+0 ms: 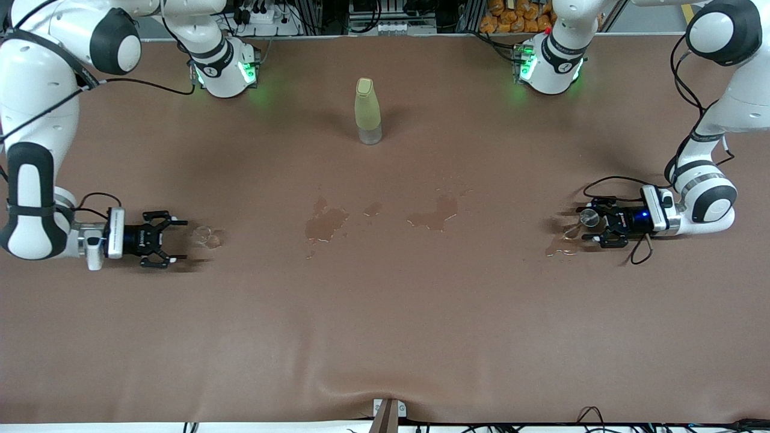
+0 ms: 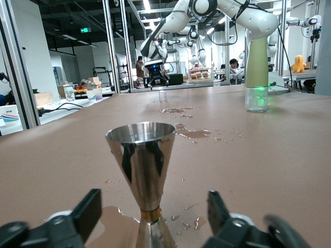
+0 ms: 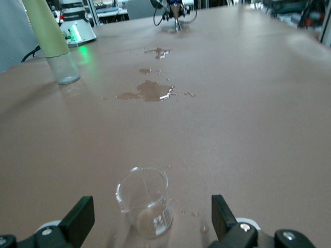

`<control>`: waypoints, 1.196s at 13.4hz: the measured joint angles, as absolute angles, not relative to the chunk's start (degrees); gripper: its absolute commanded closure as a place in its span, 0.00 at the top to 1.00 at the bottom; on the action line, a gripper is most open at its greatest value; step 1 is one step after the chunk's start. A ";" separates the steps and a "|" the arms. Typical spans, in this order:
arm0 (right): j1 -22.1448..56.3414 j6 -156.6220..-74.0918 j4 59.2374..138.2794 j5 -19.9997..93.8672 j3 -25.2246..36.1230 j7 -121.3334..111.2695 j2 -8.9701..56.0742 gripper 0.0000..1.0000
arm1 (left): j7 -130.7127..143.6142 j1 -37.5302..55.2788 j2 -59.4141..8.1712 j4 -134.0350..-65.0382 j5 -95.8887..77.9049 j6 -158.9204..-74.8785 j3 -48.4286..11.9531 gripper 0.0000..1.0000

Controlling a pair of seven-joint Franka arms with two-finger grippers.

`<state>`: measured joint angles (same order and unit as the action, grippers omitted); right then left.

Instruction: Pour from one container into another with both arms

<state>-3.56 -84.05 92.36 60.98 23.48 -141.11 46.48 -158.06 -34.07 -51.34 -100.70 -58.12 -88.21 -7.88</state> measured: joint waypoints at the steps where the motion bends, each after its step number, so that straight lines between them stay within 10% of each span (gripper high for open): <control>1: -3.56 -84.87 91.96 59.28 23.67 -138.26 45.28 1.00 | -157.97 -34.07 -51.33 -100.42 -57.59 -88.97 -7.82 1.00; 16: 3.06 -85.65 91.34 32.02 25.96 -68.45 15.93 1.00 | -155.73 -31.50 -36.25 -84.57 -32.69 -94.34 -5.77 1.00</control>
<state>3.06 -85.65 91.34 32.02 25.96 -68.45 15.93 -155.73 -31.50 -36.25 -84.57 -32.69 -94.34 -5.77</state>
